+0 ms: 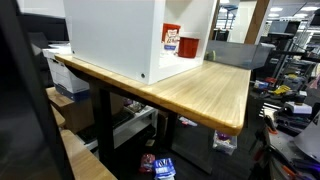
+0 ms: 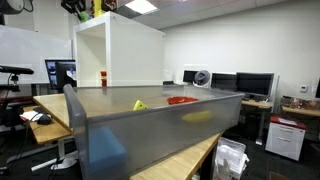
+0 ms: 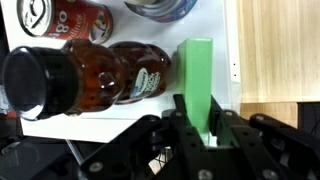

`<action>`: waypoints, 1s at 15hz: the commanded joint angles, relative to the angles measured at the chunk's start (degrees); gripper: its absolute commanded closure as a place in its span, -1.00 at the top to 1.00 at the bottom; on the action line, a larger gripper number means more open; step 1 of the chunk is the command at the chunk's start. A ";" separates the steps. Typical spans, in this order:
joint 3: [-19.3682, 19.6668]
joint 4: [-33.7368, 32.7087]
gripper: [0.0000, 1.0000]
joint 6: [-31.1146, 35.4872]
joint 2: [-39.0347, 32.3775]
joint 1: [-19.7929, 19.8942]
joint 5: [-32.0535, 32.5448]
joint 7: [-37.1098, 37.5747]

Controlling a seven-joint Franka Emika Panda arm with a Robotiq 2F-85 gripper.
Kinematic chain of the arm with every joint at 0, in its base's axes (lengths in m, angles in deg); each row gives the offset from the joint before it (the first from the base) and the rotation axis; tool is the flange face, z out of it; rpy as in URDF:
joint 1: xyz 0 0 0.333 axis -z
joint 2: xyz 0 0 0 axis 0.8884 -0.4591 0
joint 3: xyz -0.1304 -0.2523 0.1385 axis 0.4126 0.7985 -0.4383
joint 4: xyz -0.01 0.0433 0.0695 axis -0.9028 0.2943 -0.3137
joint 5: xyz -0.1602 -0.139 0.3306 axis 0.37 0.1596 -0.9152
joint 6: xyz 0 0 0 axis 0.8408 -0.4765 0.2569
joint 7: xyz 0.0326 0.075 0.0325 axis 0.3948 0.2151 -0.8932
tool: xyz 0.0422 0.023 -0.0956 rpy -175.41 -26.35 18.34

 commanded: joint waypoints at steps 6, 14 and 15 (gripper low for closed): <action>1.61 -3.27 -0.88 -6.70 -1.26 -1.88 -0.31 -1.69; 2.17 -4.19 -0.88 -7.20 -1.91 -1.34 -0.95 -1.77; 2.30 -4.32 -0.88 -7.05 -2.07 -1.29 -0.93 -1.74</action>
